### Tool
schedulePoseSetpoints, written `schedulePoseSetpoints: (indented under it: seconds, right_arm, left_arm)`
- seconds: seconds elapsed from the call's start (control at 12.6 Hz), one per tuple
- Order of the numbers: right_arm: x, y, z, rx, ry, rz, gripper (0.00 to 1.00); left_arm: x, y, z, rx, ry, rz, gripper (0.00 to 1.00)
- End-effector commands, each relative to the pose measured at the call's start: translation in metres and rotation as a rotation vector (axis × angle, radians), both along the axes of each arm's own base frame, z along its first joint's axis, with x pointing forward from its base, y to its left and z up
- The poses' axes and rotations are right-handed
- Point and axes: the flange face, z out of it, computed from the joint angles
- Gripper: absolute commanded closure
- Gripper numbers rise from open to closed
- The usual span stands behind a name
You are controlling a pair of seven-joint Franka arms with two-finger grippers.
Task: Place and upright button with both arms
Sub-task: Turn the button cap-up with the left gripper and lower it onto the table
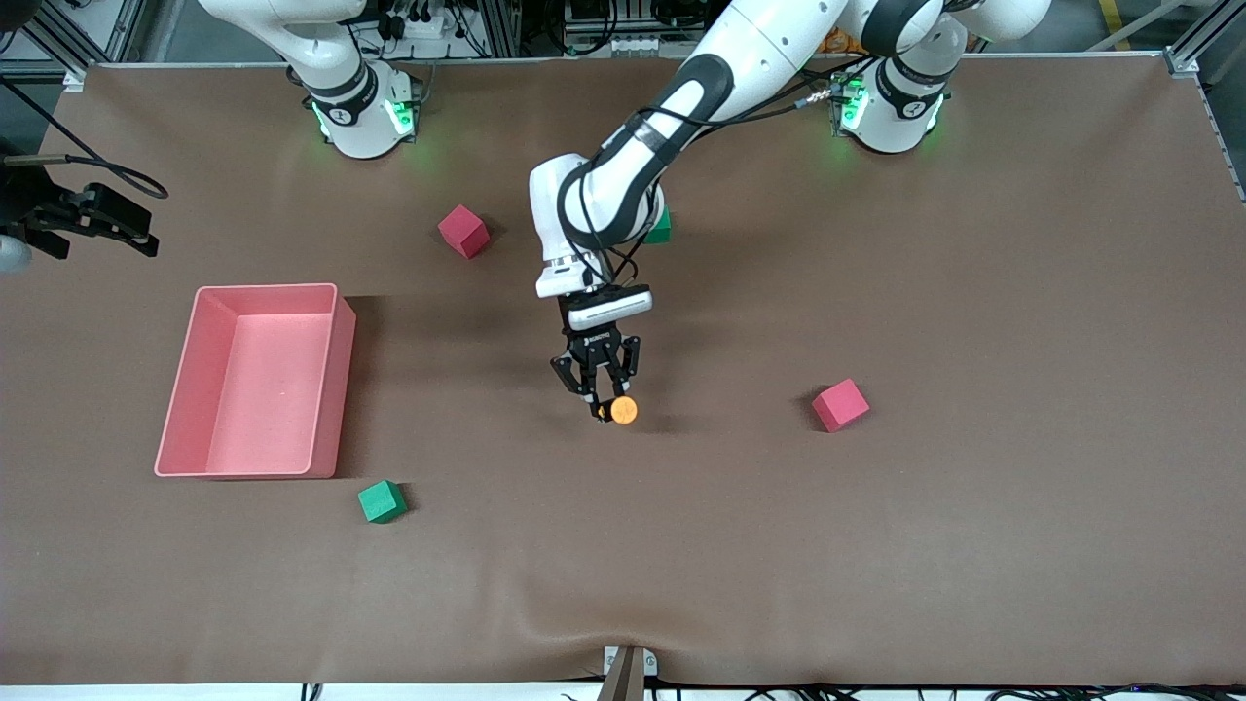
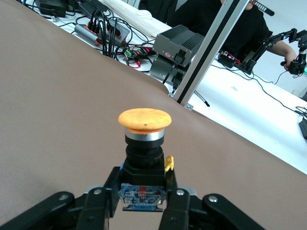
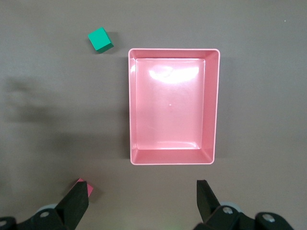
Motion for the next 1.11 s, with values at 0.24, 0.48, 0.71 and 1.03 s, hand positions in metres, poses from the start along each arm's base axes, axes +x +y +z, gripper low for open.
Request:
schedulePoseSetpoints:
  seconds: [0.24, 0.48, 0.71, 1.03]
  right_arm:
    - [-0.010, 0.004, 0.002, 0.023, 0.003, -0.013, 0.00]
    - [-0.010, 0.003, 0.001, 0.023, 0.006, -0.015, 0.00]
    - [-0.010, 0.003, -0.004, 0.023, 0.018, -0.015, 0.00]
    - [-0.010, 0.003, -0.006, 0.023, 0.019, -0.014, 0.00]
  left_arm:
    - [-0.018, -0.006, -0.020, 0.019, -0.036, -0.008, 1.00]
    - [-0.038, -0.012, -0.048, 0.072, -0.035, -0.018, 1.00]
    - [-0.068, -0.022, -0.070, 0.127, -0.056, -0.018, 1.00]
    - [-0.101, -0.028, -0.099, 0.181, -0.077, -0.026, 1.00]
